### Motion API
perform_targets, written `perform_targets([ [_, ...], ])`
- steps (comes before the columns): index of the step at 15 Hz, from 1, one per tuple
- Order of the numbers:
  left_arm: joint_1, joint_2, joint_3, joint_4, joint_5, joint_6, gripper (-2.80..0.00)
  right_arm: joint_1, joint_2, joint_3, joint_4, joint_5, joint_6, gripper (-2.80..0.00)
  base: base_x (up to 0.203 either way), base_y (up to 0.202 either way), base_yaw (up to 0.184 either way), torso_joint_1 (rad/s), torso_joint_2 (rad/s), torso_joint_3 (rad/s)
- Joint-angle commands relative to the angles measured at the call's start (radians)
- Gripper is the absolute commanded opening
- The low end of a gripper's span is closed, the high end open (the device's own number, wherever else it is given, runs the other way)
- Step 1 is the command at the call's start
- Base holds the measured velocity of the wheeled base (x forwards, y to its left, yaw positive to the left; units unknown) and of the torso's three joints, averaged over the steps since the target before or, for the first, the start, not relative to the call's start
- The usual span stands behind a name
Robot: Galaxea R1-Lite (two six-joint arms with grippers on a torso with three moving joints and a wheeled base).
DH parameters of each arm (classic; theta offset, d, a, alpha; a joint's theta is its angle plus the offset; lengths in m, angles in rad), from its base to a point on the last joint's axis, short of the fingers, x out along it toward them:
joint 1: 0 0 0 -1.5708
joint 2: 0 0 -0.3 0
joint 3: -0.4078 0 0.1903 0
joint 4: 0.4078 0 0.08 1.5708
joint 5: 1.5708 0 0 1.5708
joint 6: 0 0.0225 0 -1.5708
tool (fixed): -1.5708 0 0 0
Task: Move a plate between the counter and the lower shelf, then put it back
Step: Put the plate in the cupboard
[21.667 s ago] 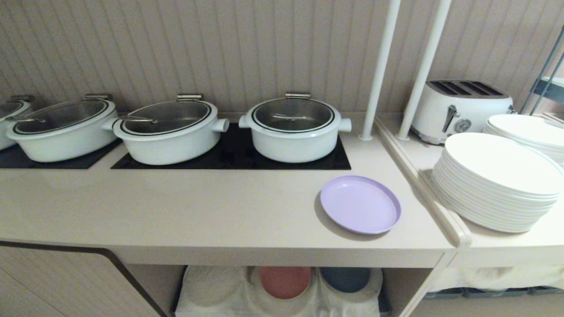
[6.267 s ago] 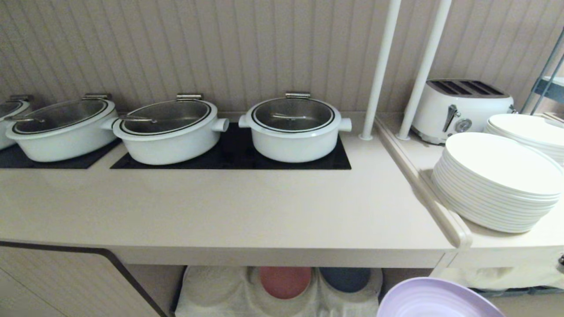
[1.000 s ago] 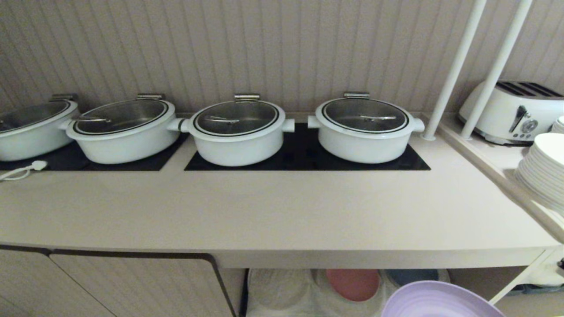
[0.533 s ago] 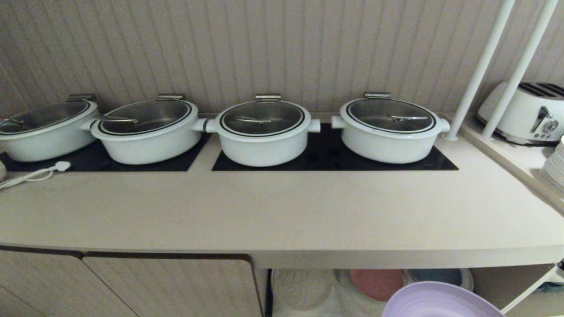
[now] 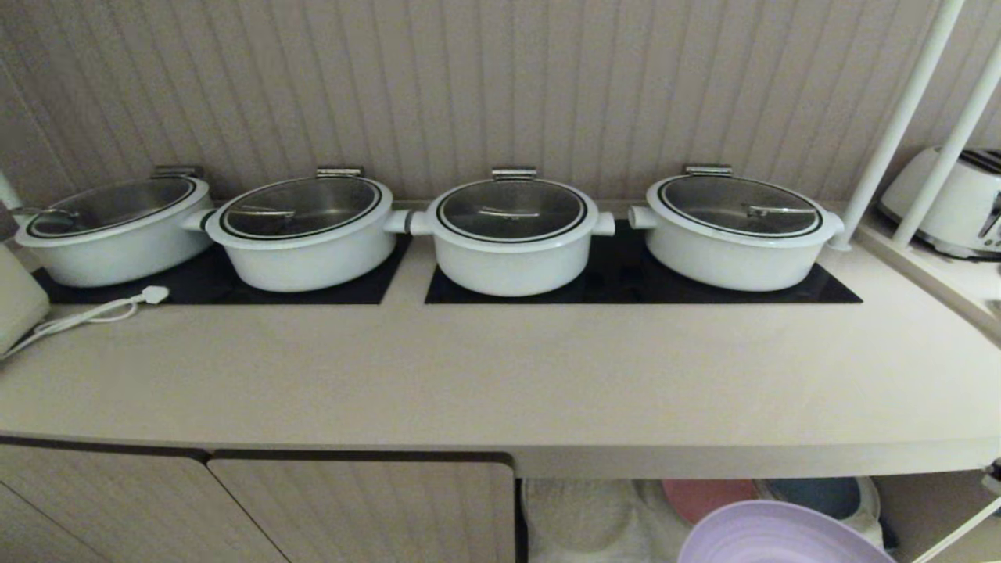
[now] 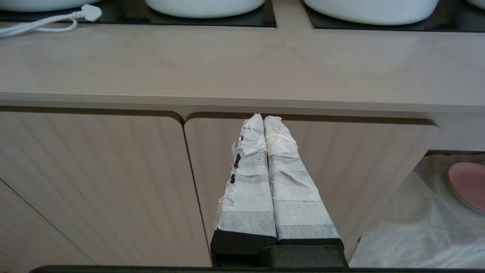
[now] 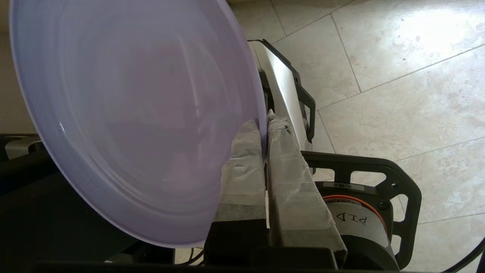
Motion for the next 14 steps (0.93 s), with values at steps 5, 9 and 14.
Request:
perform_targets([
  [5,0.000,0.001,0.000,0.000,0.001,0.000,-2.80,0.002,-0.006,-0.010,0.003,-0.007,0.000,-2.80,0.000,0.000,0.000,0.000,0.00,0.000],
  [9,0.000,0.001,0.000,0.000,0.000,0.000,-2.80,0.000,-0.015,-0.015,0.003,-0.007,0.000,-2.80,0.000,0.000,0.000,0.000,0.00,0.000],
  [14,0.000,0.001,0.000,0.000,0.000,0.000,-2.80,0.000,-0.032,-0.018,-0.001,-0.005,0.000,-2.80,0.000,0.000,0.000,0.000,0.00,0.000],
])
